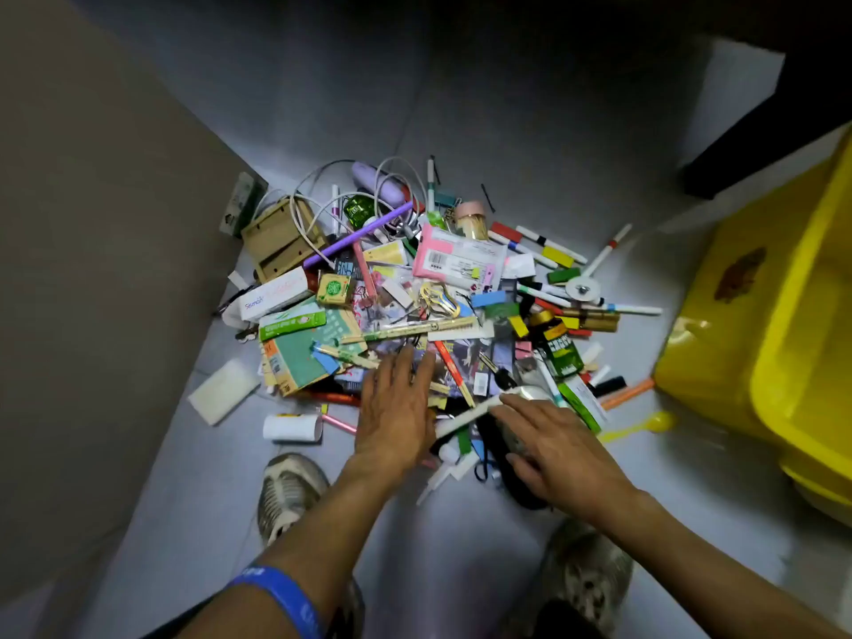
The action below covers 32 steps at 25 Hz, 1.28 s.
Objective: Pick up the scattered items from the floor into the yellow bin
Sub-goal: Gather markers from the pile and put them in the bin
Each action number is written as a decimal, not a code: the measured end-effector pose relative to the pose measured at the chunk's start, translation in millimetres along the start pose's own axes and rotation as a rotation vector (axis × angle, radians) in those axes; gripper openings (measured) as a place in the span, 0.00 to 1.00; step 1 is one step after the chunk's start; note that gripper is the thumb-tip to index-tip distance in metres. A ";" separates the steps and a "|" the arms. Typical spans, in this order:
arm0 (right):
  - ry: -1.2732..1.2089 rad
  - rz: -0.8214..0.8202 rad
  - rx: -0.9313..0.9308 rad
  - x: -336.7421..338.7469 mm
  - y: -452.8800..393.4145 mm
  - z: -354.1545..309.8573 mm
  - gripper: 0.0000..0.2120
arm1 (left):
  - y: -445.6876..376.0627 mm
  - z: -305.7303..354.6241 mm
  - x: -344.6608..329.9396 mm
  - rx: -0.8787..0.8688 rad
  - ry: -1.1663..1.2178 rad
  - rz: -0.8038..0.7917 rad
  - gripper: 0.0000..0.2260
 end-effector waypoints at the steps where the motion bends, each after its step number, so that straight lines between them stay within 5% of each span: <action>1: 0.102 0.025 0.082 -11.4 -11.6 7.9 0.29 | -15.8 -5.9 -11.3 0.002 -0.074 0.022 0.42; 4: 0.328 0.061 0.191 -43.1 -43.2 20.9 0.26 | -48.4 -20.9 -37.5 -0.026 -0.181 0.134 0.43; 8: 0.398 0.194 0.252 -61.6 -63.2 24.0 0.16 | -46.1 -14.8 -64.1 -0.133 -0.204 0.371 0.26; 12: 0.400 0.157 0.342 -46.2 -54.2 13.2 0.11 | -29.8 -11.8 -59.8 -0.093 -0.070 0.290 0.11; 15: 0.362 0.144 0.244 -18.5 -33.9 -0.6 0.10 | -9.4 -15.7 -38.3 -0.014 0.077 0.397 0.09; 19: -0.033 0.249 0.020 17.7 23.4 -11.7 0.05 | 33.3 -1.0 19.0 0.031 0.542 0.484 0.12; 22: -0.580 0.386 -0.004 44.3 55.4 -19.1 0.02 | 40.7 36.8 66.1 0.137 1.076 0.305 0.09; 27: -0.967 0.659 -0.057 87.6 86.7 -26.7 0.07 | 50.6 149.9 128.2 -0.057 1.900 0.021 0.08; 30: -1.070 0.802 -0.073 114.7 109.1 -7.3 0.08 | 49.2 221.4 157.2 -0.097 2.051 -0.032 0.09; 32: -1.131 0.842 -0.086 125.6 115.6 6.5 0.07 | 41.0 256.1 168.3 -0.071 1.888 -0.054 0.10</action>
Point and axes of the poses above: each hand's wrist, its own y-axis away from the middle knuckle, its own x-axis out of the back of the hand, z = x × y, the point moved 1 cm from there along -y, towards the middle knuckle, and after that the axes turned 15 degrees about -y, right-handed, at the moved point
